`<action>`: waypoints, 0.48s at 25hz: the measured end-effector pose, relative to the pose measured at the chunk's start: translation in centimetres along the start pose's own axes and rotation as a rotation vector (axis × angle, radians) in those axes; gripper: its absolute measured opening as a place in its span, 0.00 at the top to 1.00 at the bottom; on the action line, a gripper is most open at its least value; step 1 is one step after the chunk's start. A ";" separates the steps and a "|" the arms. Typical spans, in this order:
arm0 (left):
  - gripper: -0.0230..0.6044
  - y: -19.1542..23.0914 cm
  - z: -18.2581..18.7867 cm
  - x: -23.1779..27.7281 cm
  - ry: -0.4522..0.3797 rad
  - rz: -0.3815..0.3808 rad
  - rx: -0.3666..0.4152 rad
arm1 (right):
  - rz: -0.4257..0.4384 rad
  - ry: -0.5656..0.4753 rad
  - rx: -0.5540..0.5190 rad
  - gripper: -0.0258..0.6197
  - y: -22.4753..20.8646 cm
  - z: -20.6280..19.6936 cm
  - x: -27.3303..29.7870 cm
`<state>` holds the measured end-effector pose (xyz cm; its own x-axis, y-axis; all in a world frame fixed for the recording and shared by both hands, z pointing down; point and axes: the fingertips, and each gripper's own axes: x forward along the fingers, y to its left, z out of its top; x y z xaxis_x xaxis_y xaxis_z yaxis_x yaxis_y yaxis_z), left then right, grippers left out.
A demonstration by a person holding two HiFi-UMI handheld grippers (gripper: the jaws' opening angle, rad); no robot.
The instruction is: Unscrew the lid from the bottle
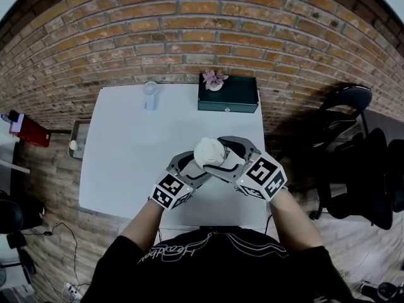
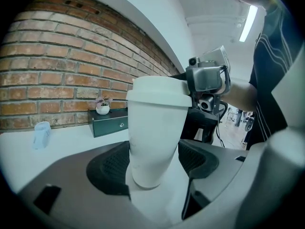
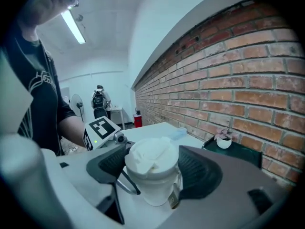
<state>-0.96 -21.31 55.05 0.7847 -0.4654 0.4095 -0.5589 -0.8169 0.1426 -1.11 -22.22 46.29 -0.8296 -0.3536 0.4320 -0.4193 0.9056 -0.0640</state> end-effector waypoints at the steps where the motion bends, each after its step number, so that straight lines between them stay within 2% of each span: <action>1: 0.42 0.0 0.0 0.0 0.002 -0.001 0.002 | 0.034 0.011 -0.022 0.44 0.1 0.0 0.0; 8: 0.43 -0.1 0.0 -0.1 -0.003 -0.001 -0.001 | 0.280 0.135 -0.232 0.43 0.8 -0.4 0.2; 12: 0.43 -0.1 0.0 -0.1 0.010 -0.004 0.006 | 0.410 0.203 -0.314 0.43 0.9 -0.5 0.2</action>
<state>-0.97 -21.22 55.03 0.7844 -0.4586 0.4176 -0.5540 -0.8208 0.1392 -1.46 -21.35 46.80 -0.8012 0.0663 0.5947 0.0787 0.9969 -0.0050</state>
